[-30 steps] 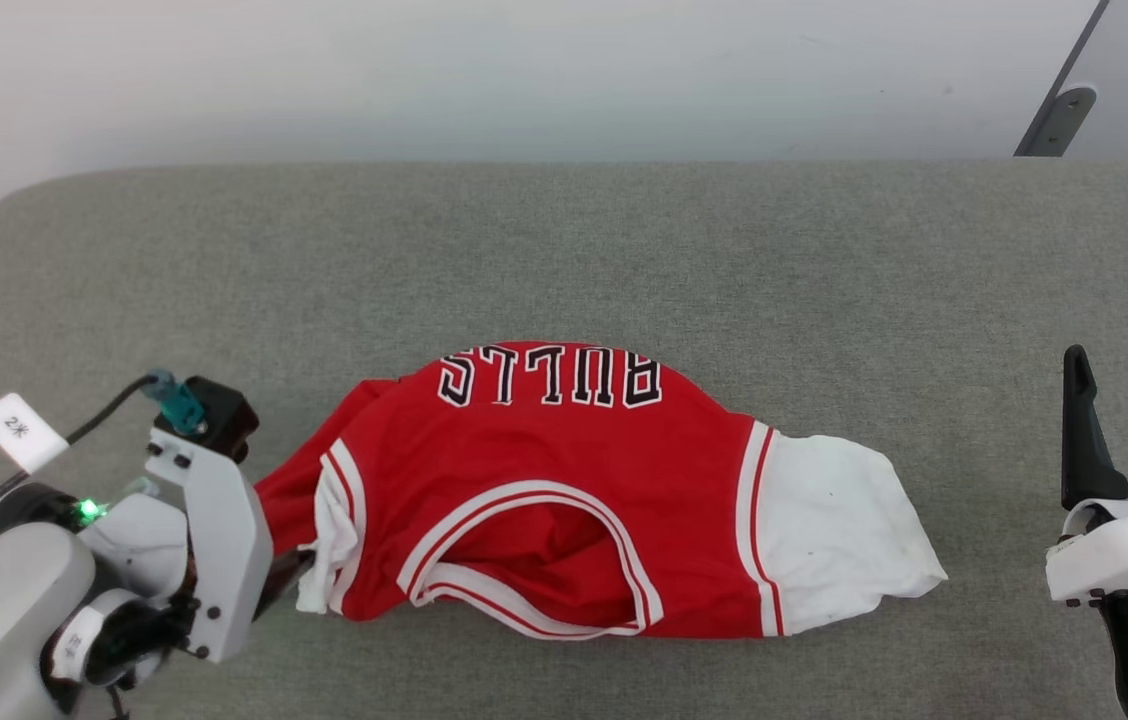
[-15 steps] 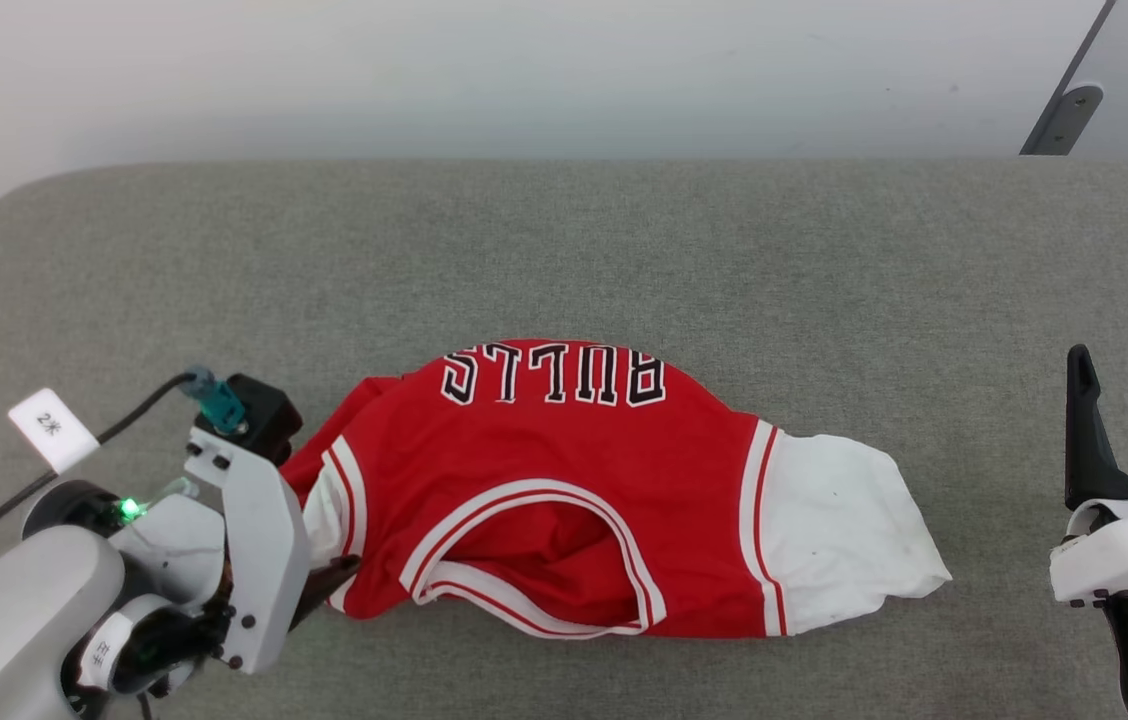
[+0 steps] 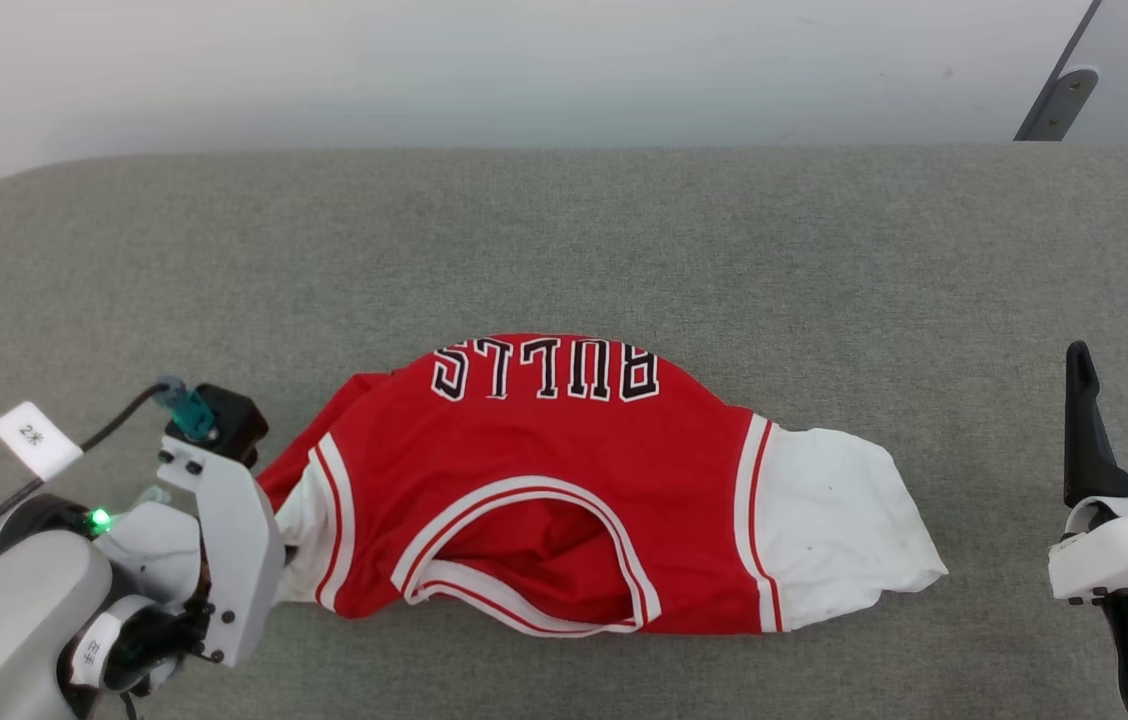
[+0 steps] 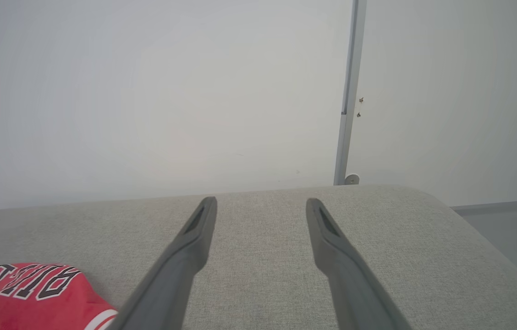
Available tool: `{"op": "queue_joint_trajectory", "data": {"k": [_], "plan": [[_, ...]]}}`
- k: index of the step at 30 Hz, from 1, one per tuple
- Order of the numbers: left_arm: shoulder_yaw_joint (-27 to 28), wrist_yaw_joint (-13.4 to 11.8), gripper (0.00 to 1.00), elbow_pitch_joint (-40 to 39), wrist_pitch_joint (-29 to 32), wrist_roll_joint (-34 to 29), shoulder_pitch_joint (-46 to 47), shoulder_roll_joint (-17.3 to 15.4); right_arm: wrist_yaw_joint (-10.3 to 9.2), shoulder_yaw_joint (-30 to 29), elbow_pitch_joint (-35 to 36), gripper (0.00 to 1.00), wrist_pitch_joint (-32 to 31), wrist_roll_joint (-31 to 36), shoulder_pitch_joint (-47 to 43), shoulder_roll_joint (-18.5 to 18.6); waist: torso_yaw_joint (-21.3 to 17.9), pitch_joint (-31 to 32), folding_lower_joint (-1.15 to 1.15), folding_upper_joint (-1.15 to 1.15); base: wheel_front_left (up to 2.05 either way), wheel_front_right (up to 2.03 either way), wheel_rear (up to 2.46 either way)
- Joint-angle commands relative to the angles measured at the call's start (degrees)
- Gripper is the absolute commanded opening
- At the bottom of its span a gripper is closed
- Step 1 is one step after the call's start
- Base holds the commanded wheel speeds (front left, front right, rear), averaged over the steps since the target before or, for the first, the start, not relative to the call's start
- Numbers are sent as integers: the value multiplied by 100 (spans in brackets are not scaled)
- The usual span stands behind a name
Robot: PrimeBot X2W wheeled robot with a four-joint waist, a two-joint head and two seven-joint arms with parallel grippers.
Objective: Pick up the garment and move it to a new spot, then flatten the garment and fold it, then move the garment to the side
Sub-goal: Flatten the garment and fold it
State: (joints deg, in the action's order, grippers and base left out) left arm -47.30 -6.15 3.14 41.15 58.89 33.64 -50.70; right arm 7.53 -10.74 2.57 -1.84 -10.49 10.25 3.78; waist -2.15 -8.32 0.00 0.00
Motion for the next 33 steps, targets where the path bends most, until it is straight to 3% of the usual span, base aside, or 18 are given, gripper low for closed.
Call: {"op": "queue_joint_trajectory", "data": {"k": [1, 10, 19, 23, 26, 33], "plan": [[23, -23, 0, 64, -21, 9, -35, 20, -8, -3, 5, 100, 17, 18, 33, 1, -2, 0, 0, 0, 0, 0, 0], [247, -111, 0, 81, -145, 190, -38, -111, -8, -58, -1, 100, 26, 32, -10, 0, 54, 62, 0, 0, 0, 0, 0], [680, -693, 0, -242, -203, 451, -429, -914, -8, -107, 29, 100, -7, 20, -49, 3, 169, 94, 0, 0, 0, 0, 0], [800, -812, 0, -86, -329, 608, -707, -1158, -8, -110, 25, 100, -11, 4, -37, 1, 206, 85, 0, 0, 0, 0, 0], [813, -770, 0, 165, -411, 744, -895, -1149, -8, -89, -3, 100, 1, -15, -3, -2, 208, 71, 0, 0, 0, 0, 0], [733, -526, 0, 1121, -655, 849, -1040, -767, -8, -30, -19, 100, 8, -34, 102, -8, 145, -13, 0, 0, 0, 0, 0]]}}
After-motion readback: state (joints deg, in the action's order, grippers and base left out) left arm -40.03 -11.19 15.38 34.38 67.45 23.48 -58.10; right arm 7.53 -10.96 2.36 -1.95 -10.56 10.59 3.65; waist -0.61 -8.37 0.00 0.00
